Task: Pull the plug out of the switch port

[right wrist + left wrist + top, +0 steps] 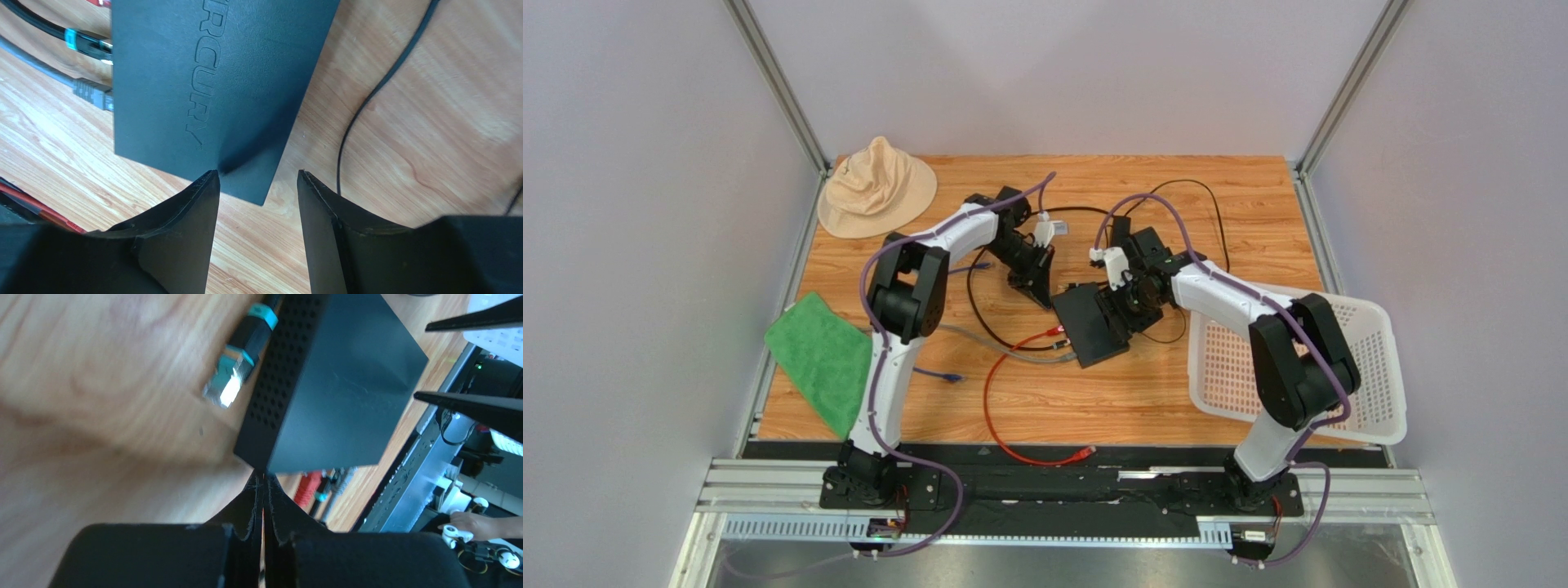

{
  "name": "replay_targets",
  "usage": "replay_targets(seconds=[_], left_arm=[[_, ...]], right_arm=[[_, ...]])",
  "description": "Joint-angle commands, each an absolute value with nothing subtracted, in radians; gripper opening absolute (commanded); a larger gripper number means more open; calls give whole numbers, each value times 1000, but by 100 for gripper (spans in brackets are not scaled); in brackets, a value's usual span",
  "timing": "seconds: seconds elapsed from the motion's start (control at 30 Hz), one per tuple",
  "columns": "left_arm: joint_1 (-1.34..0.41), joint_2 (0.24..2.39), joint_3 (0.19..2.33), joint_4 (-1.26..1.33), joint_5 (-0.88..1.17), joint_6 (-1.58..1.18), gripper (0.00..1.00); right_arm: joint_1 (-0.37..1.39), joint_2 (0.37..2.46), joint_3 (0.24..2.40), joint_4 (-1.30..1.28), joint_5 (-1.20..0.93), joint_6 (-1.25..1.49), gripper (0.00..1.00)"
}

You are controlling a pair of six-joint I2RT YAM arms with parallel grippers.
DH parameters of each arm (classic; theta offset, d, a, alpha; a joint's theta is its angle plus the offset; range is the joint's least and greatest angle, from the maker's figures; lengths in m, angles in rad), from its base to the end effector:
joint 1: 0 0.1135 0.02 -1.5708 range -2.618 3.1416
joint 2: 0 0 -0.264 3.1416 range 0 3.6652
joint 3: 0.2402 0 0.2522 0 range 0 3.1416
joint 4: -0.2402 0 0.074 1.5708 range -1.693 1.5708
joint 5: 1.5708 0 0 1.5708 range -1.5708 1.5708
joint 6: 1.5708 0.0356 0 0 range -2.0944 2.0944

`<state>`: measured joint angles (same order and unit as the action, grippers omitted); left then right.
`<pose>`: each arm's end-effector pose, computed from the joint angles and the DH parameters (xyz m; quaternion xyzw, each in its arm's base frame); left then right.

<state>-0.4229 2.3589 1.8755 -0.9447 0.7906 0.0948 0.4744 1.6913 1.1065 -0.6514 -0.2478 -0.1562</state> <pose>0.4146 -0.2143 0.1409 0.2622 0.8828 -0.3897 0.0022 0.2849 0.1561 0.1879 -0.3230 0.9239 0.1465 0.1439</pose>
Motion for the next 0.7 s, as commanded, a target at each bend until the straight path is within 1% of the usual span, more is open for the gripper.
replay_targets(seconds=[0.0,0.17,0.27,0.37,0.43,0.53,0.57,0.63,0.67], left_arm=[[-440,2437,1992,-953,848,78,0],[-416,2500,2134,-962,822,72,0],[-384,2494,2204,-950,813,67,0],[-351,2456,2209,-942,819,55,0],[-336,2416,2165,-960,837,58,2],[-310,2265,2027,-956,862,67,14],[-307,2235,1947,-947,871,72,22],[-307,2162,1870,-901,928,101,28],[-307,2148,1806,-879,945,109,33]], right_arm=[[482,1727,1167,-630,-275,-126,54],[526,1776,1230,-624,-253,-143,54],[537,1805,1291,-640,-227,-153,55],[537,1821,1342,-661,-203,-164,55],[537,1812,1377,-689,-175,-163,55],[538,1750,1388,-698,-164,-163,57],[537,1720,1387,-695,-161,-161,58],[538,1697,1376,-689,-160,-155,59],[537,1687,1368,-686,-170,-153,60]])
